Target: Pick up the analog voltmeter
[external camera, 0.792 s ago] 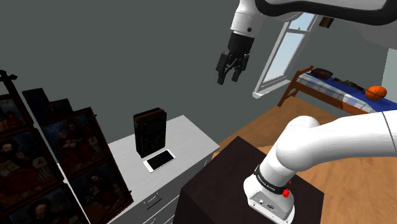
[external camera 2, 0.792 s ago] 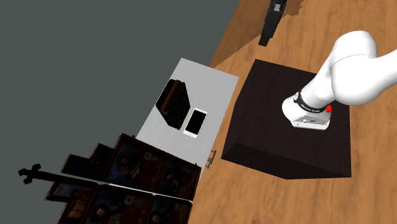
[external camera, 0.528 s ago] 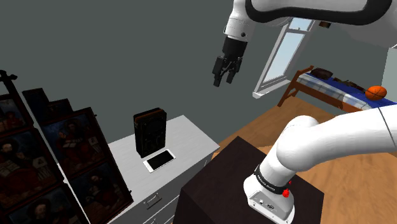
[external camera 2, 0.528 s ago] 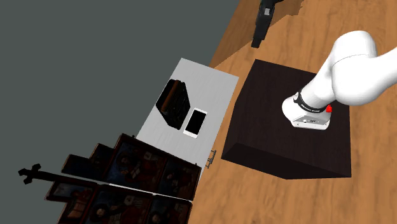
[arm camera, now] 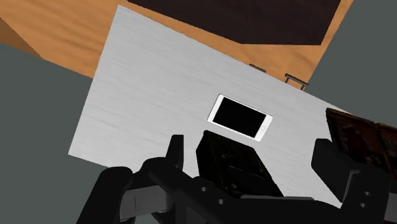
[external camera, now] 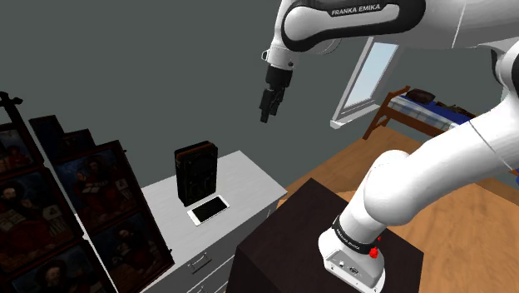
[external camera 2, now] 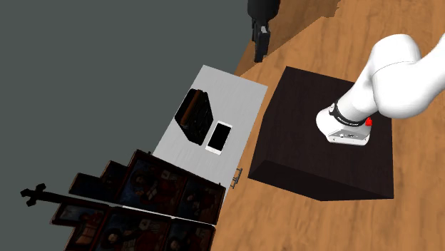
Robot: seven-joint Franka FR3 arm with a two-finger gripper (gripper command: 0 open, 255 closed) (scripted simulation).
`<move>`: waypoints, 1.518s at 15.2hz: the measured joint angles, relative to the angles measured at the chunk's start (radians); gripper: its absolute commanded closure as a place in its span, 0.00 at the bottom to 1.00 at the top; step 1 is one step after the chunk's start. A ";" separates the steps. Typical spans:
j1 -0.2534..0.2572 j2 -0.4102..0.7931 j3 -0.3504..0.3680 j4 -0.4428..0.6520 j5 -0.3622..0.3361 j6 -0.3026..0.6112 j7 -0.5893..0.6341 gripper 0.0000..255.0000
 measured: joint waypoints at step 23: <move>0.102 0.766 0.012 0.407 0.108 0.282 -0.733 0.00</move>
